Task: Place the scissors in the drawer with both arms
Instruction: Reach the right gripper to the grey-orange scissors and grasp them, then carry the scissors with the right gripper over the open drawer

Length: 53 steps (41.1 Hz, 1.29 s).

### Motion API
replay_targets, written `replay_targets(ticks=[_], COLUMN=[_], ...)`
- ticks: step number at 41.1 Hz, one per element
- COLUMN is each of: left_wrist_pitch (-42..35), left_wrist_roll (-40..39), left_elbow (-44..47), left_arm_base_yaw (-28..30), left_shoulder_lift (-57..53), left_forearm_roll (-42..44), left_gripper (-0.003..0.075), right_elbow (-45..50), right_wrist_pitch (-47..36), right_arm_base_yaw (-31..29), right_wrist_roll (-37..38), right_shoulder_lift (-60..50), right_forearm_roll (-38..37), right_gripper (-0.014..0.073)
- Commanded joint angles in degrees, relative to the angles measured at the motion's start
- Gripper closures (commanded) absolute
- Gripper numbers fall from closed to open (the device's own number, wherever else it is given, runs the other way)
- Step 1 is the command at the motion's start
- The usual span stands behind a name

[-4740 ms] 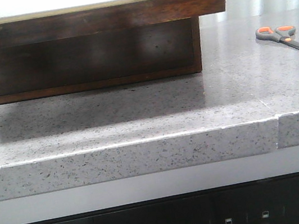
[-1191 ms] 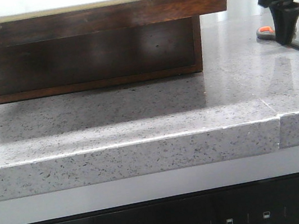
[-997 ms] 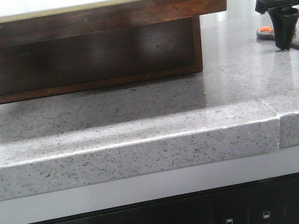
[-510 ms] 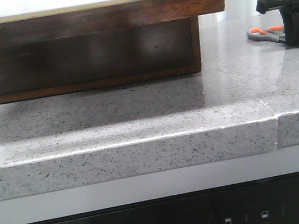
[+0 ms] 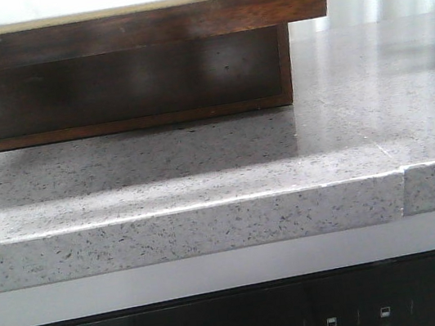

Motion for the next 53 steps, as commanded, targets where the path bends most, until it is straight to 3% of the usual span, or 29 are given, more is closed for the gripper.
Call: replay_targets(ticks=[1, 26, 53], left_wrist_pitch=[-4.06, -4.06, -4.06], left_wrist_roll=[-0.24, -0.24, -0.24], left_elbow=[-2.02, -2.02, -2.02], left_arm_base_yaw=[-0.52, -0.52, -0.52], left_shoulder_lift=[0.26, 0.26, 0.26], left_forearm_roll=[0.04, 0.04, 0.04], left_gripper=[0.0208, 0.0208, 0.0209], right_elbow=[-1.57, -1.57, -1.25], right_wrist_pitch=[-3.19, -7.98, -7.94], right_arm_base_yaw=[0.5, 10.59, 33.59], right_wrist_roll=[-0.77, -5.14, -36.72], right_shoulder_lift=[-7.54, -27.71, -20.99], right_forearm_roll=[0.67, 3.66, 16.09], right_gripper=[0.0538, 0.0538, 0.0538])
